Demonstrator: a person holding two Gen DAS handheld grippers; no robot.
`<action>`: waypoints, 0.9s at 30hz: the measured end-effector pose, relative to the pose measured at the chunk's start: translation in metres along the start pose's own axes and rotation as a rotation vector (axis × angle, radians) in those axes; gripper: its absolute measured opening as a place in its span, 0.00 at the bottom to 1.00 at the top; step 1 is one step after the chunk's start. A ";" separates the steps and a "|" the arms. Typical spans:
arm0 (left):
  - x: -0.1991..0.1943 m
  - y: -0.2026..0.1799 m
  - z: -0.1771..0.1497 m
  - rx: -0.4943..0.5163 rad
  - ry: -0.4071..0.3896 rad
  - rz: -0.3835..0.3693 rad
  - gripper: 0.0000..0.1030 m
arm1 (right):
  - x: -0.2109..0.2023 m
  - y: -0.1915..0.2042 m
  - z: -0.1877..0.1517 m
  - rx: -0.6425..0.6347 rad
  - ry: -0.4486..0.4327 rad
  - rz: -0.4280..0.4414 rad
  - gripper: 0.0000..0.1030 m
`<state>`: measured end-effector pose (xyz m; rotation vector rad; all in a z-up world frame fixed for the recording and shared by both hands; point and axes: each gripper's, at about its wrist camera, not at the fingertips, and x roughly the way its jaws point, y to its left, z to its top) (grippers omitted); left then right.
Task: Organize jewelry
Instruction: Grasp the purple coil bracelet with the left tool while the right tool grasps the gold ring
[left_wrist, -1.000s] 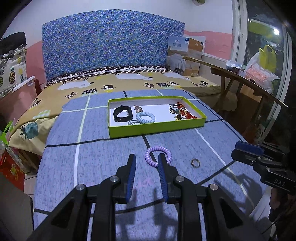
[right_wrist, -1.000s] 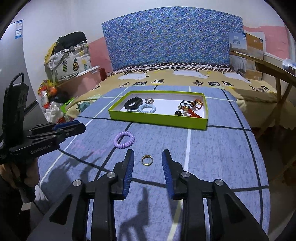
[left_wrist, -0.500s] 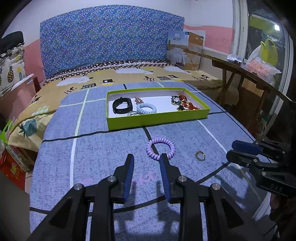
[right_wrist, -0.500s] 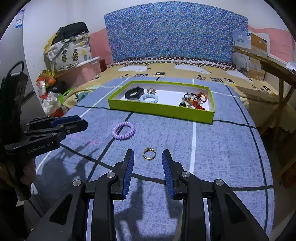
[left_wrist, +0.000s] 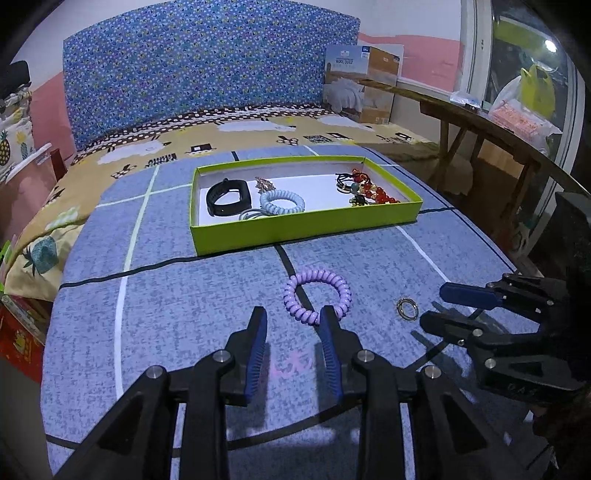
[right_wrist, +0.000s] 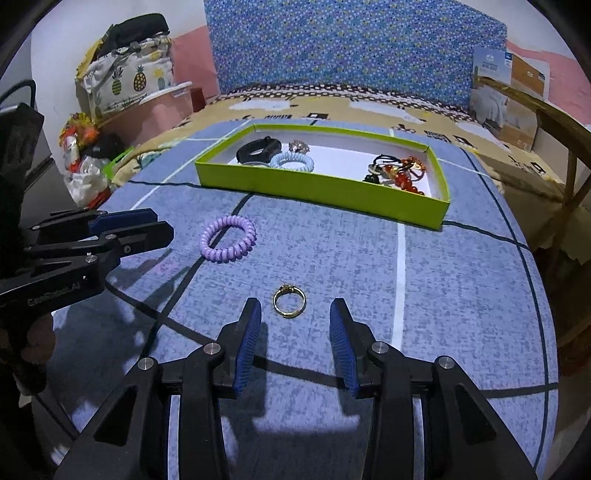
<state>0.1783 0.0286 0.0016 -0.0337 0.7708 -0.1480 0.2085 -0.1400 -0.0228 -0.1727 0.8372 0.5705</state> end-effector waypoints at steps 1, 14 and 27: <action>0.001 0.001 0.000 -0.004 0.002 -0.001 0.30 | 0.002 0.001 0.001 -0.003 0.005 0.001 0.38; 0.009 0.002 0.004 -0.006 0.014 -0.022 0.39 | 0.019 0.009 0.006 -0.058 0.054 0.004 0.21; 0.034 -0.015 0.012 0.037 0.068 -0.077 0.43 | 0.009 -0.005 0.002 -0.015 0.040 0.004 0.21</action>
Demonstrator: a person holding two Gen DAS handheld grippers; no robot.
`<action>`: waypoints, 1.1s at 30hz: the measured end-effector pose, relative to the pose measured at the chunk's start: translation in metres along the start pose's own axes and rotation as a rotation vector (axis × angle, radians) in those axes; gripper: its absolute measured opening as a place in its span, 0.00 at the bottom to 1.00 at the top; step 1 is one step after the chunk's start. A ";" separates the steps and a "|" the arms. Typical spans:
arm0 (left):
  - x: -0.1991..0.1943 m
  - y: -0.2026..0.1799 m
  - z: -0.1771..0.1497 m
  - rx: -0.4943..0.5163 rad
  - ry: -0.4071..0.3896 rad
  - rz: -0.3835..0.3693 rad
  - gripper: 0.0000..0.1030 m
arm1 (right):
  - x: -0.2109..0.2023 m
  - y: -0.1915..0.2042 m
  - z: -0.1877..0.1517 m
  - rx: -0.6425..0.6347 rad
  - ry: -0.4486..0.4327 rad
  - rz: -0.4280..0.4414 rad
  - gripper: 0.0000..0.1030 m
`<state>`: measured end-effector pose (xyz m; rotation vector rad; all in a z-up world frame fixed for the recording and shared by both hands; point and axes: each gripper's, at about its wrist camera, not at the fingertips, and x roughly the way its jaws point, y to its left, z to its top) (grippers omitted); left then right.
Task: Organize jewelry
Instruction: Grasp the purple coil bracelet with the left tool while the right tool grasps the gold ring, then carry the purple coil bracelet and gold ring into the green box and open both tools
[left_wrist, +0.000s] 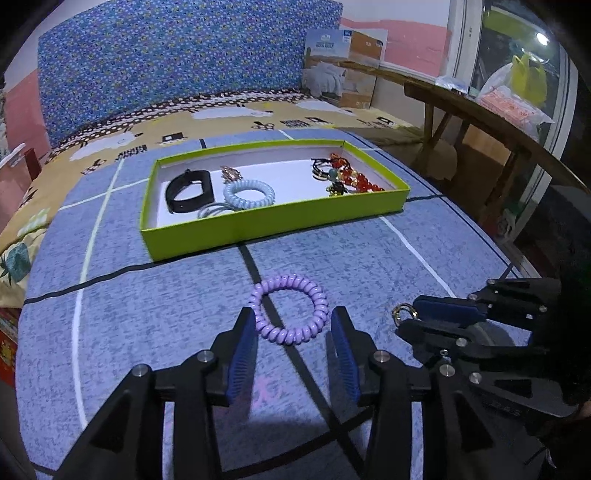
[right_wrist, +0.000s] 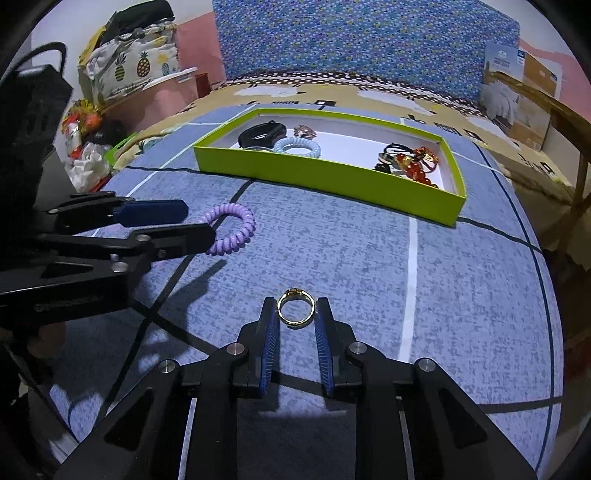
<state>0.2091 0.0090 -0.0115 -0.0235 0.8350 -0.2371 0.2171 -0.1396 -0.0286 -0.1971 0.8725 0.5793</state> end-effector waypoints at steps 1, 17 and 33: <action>0.002 0.000 0.001 -0.001 0.006 0.001 0.43 | 0.000 -0.001 0.000 0.002 0.000 0.000 0.21; 0.021 0.010 0.004 -0.041 0.058 0.109 0.15 | -0.004 -0.004 -0.002 0.010 -0.010 0.003 0.21; -0.002 0.012 0.016 -0.022 -0.019 0.089 0.09 | -0.023 -0.016 0.015 0.039 -0.093 -0.005 0.21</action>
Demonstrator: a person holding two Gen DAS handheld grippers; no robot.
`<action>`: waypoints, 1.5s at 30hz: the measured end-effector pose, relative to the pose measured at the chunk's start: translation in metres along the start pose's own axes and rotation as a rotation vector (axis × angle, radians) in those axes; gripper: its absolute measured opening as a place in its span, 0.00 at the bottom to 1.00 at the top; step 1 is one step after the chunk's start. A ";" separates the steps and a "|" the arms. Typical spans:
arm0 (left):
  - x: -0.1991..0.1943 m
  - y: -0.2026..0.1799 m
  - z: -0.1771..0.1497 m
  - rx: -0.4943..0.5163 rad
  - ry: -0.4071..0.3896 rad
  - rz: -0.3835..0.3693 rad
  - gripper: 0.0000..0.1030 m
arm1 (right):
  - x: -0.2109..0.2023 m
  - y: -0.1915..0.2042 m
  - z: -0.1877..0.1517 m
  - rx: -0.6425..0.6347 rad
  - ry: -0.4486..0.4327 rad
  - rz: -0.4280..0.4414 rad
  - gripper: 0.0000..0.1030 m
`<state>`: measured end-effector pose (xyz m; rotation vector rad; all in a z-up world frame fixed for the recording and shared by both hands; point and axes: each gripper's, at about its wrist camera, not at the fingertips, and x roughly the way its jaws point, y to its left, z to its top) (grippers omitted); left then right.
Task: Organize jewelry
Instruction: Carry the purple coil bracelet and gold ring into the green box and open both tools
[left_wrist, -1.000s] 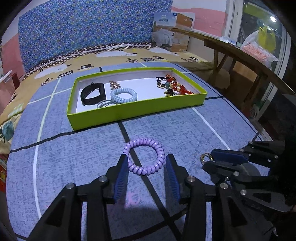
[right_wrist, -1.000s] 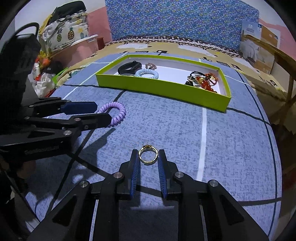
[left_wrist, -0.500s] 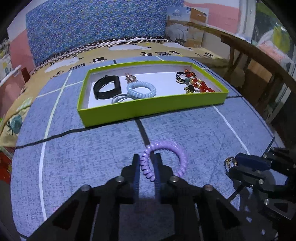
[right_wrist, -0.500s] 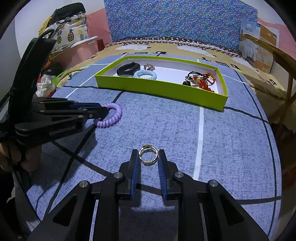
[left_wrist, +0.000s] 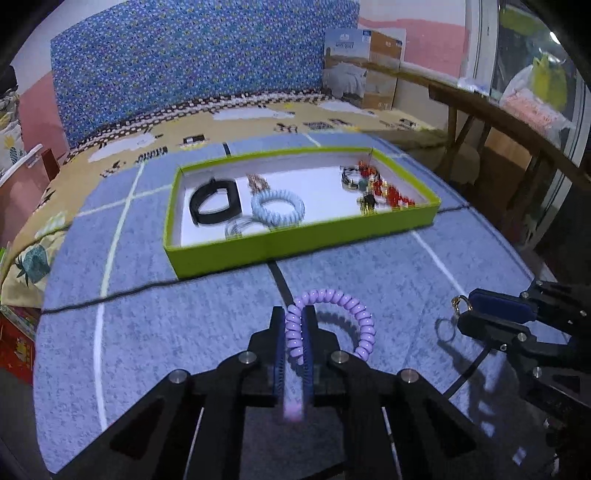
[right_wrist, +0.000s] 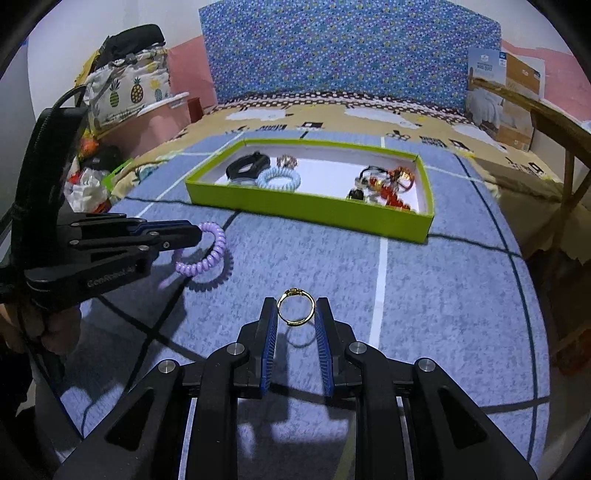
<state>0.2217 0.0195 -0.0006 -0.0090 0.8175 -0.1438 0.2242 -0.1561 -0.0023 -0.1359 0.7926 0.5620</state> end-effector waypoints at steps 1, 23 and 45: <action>-0.001 0.002 0.004 -0.003 -0.008 -0.001 0.09 | -0.001 -0.001 0.004 -0.002 -0.007 0.000 0.21; 0.058 0.027 0.104 0.025 -0.033 -0.001 0.09 | 0.058 -0.033 0.093 -0.015 -0.048 0.017 0.21; 0.139 0.023 0.136 0.071 0.093 -0.049 0.10 | 0.133 -0.043 0.103 -0.062 0.087 0.016 0.21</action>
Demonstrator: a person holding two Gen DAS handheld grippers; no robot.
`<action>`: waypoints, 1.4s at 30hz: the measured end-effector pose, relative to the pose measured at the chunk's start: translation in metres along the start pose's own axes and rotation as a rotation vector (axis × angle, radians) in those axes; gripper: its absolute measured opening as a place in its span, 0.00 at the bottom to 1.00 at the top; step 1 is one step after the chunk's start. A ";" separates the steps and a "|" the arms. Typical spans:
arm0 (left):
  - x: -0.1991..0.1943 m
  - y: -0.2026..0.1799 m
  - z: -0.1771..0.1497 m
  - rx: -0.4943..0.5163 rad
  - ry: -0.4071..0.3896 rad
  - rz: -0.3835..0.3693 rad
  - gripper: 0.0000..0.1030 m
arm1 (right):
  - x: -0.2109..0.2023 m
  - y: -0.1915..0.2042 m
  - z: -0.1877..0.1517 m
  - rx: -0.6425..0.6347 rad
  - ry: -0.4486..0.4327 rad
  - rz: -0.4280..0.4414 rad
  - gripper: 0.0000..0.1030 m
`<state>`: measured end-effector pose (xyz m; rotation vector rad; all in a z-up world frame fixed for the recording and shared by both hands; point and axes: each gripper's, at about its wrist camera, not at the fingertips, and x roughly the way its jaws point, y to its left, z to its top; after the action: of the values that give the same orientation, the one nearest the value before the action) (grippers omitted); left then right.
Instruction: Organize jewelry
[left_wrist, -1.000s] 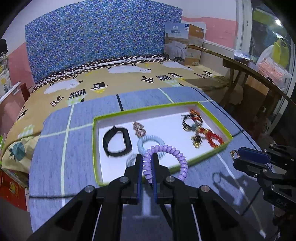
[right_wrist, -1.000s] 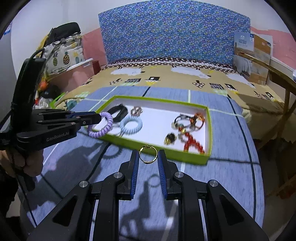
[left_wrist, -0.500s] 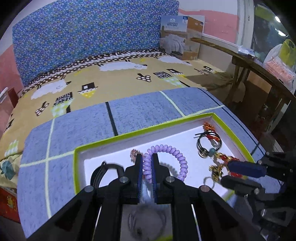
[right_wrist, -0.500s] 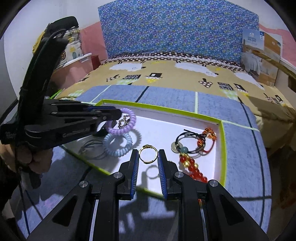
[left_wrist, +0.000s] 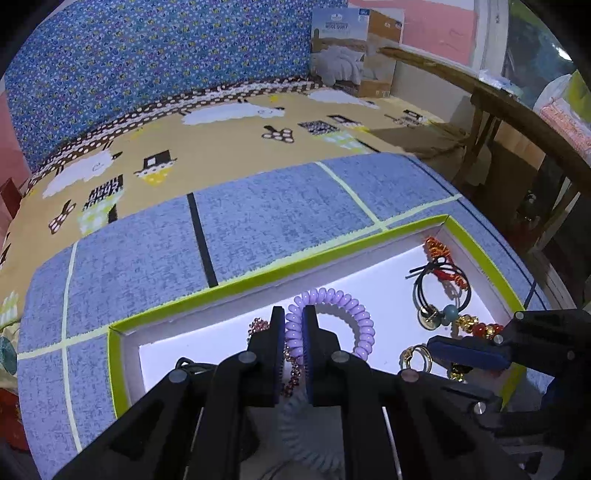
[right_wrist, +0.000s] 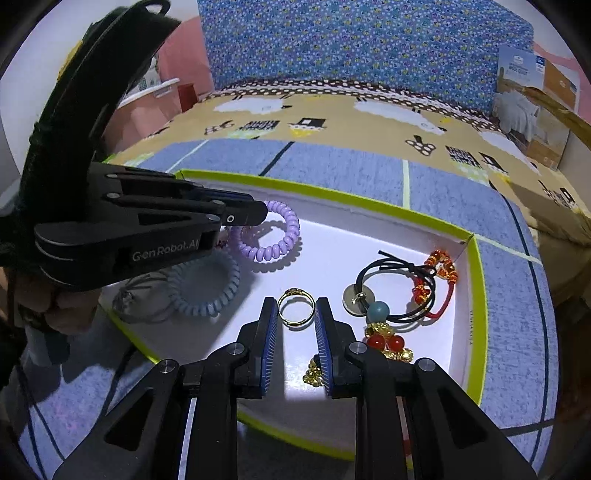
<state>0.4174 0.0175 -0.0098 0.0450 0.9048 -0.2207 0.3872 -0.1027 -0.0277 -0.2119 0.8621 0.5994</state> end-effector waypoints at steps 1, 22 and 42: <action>0.001 0.000 0.000 -0.004 0.009 0.000 0.10 | 0.000 0.000 -0.001 -0.003 0.002 -0.003 0.21; -0.058 0.008 -0.021 -0.084 -0.116 -0.003 0.21 | -0.058 0.009 -0.014 0.050 -0.120 -0.034 0.26; -0.179 -0.031 -0.134 -0.172 -0.257 0.087 0.22 | -0.172 0.054 -0.096 0.105 -0.233 -0.105 0.38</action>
<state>0.2001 0.0357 0.0488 -0.1012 0.6614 -0.0652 0.2084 -0.1683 0.0458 -0.0888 0.6505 0.4691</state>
